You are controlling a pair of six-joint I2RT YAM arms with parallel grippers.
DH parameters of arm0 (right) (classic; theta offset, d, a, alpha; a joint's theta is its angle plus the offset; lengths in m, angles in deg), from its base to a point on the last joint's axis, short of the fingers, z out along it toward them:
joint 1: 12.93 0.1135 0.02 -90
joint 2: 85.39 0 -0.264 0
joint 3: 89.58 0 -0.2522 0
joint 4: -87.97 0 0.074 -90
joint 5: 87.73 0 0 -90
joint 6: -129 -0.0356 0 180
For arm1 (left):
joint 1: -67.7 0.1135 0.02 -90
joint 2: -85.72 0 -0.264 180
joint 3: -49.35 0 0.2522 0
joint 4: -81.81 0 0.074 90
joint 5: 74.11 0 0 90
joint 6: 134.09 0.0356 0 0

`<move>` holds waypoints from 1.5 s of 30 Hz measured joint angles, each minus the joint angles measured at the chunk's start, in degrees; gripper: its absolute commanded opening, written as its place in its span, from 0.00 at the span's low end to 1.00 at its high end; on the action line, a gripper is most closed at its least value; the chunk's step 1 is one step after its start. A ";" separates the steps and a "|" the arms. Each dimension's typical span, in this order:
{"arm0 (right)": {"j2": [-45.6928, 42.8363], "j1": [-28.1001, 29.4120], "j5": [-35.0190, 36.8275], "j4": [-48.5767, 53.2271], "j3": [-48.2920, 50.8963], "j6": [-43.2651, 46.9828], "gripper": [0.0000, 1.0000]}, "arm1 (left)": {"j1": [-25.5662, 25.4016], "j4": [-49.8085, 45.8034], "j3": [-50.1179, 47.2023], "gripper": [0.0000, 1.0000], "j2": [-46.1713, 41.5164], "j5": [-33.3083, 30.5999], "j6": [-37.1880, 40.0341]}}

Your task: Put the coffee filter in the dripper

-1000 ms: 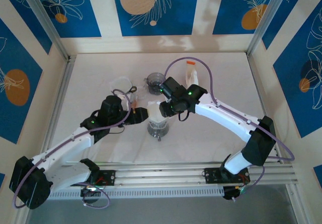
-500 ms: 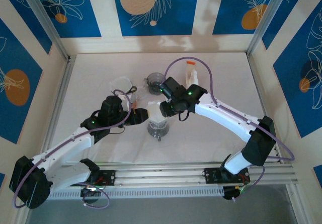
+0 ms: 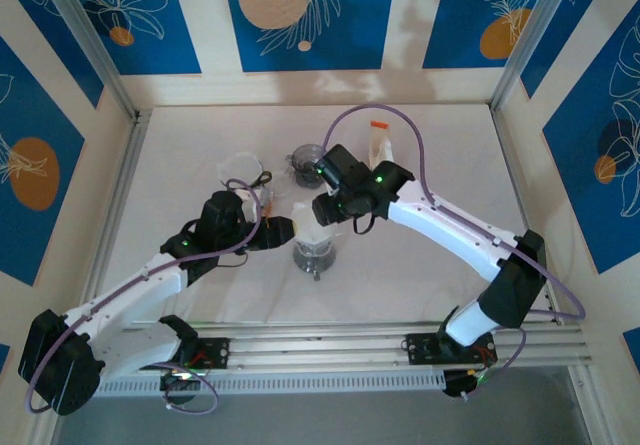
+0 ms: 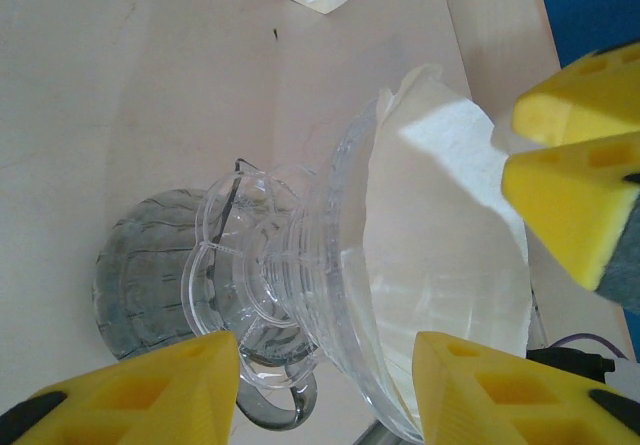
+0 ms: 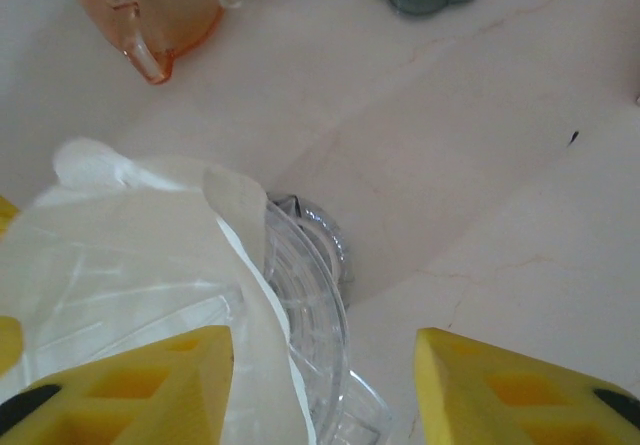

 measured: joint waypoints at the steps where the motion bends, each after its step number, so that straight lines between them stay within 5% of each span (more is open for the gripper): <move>1: 0.79 -0.22 -0.07 0.07 -1.05 0.46 0.53 | 0.00 0.00 0.00 0.49 0.00 -0.02 0.00; 19: 7.41 -1.14 0.22 0.74 -4.55 2.56 0.56 | 0.00 0.04 -0.57 0.49 0.09 0.00 -0.02; 45: -2.34 2.58 0.83 1.79 7.06 -3.30 0.56 | 0.00 0.94 -1.29 0.50 0.44 0.42 -0.22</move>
